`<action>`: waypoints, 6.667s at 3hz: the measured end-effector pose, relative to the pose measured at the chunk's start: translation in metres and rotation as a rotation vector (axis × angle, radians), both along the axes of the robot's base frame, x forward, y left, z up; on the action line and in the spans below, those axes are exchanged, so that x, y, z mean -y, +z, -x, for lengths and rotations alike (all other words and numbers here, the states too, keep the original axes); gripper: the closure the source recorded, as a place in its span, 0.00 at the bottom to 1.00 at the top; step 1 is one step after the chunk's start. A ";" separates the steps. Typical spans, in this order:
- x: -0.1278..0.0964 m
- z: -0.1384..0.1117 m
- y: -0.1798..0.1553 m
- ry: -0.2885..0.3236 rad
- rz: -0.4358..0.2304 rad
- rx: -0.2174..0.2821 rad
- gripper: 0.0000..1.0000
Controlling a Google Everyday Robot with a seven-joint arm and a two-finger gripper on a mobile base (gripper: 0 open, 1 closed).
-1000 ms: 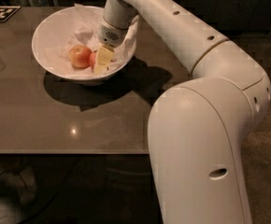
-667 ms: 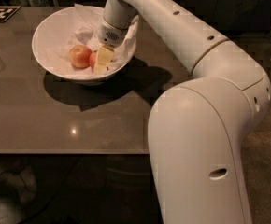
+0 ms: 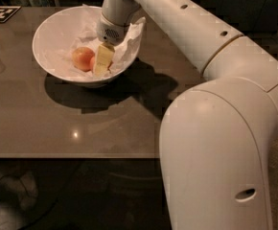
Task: Pick apple from white bowl
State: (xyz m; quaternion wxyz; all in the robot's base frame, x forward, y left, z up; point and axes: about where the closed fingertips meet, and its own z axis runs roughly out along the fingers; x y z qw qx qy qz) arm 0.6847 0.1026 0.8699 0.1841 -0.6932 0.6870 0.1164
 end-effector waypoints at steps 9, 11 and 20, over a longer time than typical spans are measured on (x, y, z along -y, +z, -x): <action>-0.006 -0.015 0.026 0.029 -0.075 0.100 1.00; -0.009 -0.024 0.055 0.044 -0.080 0.141 1.00; -0.021 0.006 0.208 0.057 -0.011 0.369 1.00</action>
Offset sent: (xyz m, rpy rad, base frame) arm 0.0000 0.0000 0.0000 0.0000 0.0000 0.0000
